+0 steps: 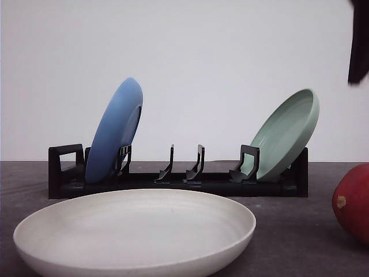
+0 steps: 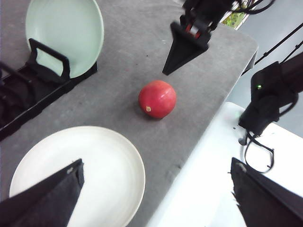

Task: Place pomegranate in white plate

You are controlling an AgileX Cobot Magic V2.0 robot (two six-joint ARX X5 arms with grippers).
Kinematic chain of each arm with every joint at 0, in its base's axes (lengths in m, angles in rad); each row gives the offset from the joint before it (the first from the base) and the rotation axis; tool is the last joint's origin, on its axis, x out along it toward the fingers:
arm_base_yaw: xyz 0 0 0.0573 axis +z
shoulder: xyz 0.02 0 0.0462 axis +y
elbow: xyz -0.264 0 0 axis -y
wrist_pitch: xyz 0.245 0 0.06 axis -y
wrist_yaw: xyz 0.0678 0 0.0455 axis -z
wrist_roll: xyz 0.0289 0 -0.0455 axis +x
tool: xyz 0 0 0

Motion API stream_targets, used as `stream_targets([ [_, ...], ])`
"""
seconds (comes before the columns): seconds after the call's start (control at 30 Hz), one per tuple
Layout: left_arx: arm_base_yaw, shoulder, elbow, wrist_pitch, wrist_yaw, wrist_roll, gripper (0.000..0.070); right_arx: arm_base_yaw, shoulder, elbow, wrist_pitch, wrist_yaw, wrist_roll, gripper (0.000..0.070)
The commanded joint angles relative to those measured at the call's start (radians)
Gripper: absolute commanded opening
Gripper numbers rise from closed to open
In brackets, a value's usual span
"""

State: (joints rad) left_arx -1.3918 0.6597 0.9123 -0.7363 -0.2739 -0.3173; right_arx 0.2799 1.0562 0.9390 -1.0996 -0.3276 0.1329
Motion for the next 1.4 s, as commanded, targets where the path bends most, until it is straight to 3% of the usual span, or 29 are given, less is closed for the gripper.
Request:
stream_targets([
  [0.0, -0.016, -0.028, 0.017, -0.03, 0.006, -0.029, 0.0593, 0.023, 0.043, 0.018, -0.001, 0.047, -0.021, 0.07],
  [0.23, -0.015, -0.157, 0.017, -0.125, 0.005, -0.088, 0.0592, 0.073, 0.202, 0.018, 0.025, 0.153, -0.067, 0.07],
  [1.0, -0.015, -0.219, 0.017, -0.14, -0.013, -0.096, 0.0592, 0.131, 0.518, 0.018, 0.135, 0.145, -0.096, 0.0699],
  [1.03, -0.015, -0.219, 0.017, -0.14, -0.016, -0.096, 0.0592, 0.131, 0.52, 0.018, 0.133, 0.145, -0.096, 0.0686],
  [1.17, -0.015, -0.219, 0.017, -0.14, -0.017, -0.096, 0.0592, 0.131, 0.52, 0.018, 0.127, 0.146, -0.096, 0.0492],
  [1.37, -0.015, -0.219, 0.017, -0.139, -0.018, -0.101, 0.0592, 0.137, 0.52, 0.055, 0.113, 0.145, -0.091, 0.0467],
])
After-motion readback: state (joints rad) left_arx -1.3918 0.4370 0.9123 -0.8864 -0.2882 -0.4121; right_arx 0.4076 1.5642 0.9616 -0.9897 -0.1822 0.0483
